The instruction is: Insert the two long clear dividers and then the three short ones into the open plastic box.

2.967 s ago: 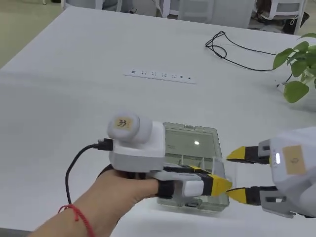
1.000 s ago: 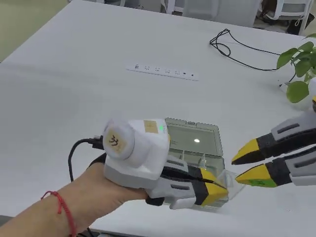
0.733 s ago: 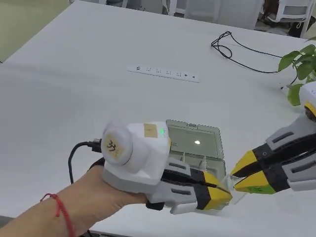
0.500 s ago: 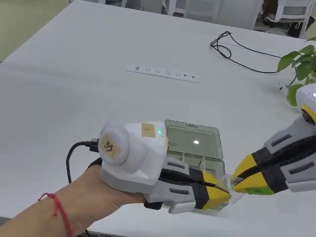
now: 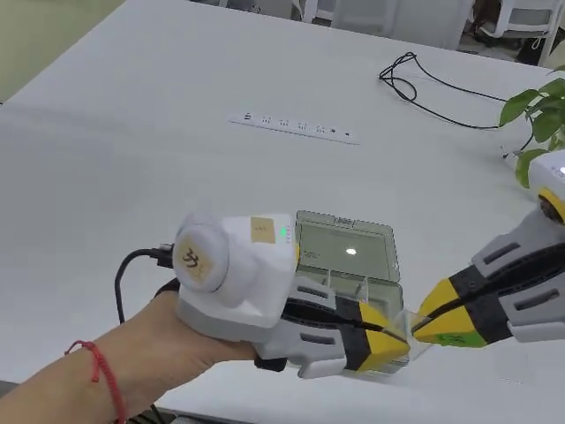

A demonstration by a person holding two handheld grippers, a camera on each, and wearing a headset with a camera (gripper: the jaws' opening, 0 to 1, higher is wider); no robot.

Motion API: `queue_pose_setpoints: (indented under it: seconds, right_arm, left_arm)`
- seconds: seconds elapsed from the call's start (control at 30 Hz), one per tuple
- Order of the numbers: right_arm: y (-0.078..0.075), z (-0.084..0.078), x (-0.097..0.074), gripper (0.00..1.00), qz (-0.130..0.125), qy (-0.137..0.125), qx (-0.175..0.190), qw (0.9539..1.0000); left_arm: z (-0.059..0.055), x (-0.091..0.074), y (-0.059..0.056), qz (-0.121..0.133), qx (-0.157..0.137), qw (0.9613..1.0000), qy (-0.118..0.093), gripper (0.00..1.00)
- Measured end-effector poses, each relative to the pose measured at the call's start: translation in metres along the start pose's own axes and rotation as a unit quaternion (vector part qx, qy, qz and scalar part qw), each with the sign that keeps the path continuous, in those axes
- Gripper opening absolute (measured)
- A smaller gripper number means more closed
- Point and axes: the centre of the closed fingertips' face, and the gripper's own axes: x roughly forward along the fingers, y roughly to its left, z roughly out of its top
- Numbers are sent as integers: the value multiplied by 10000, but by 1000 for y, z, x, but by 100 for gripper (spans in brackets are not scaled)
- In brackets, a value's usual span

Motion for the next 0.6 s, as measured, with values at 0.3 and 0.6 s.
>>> queue_pose_setpoints:
  seconds: [0.3, 0.6]
  right_arm:
    - [-4, -4, 1, 3, -35, 13, 40, 10000]
    - [-10, -4, -5, 3, -156, 4, 44, 9999]
  left_arm:
    - [-2, -2, 2, 54, -66, 10000, -15, 0]
    - [-7, -7, 8, 204, -121, 9997, 31, 2]
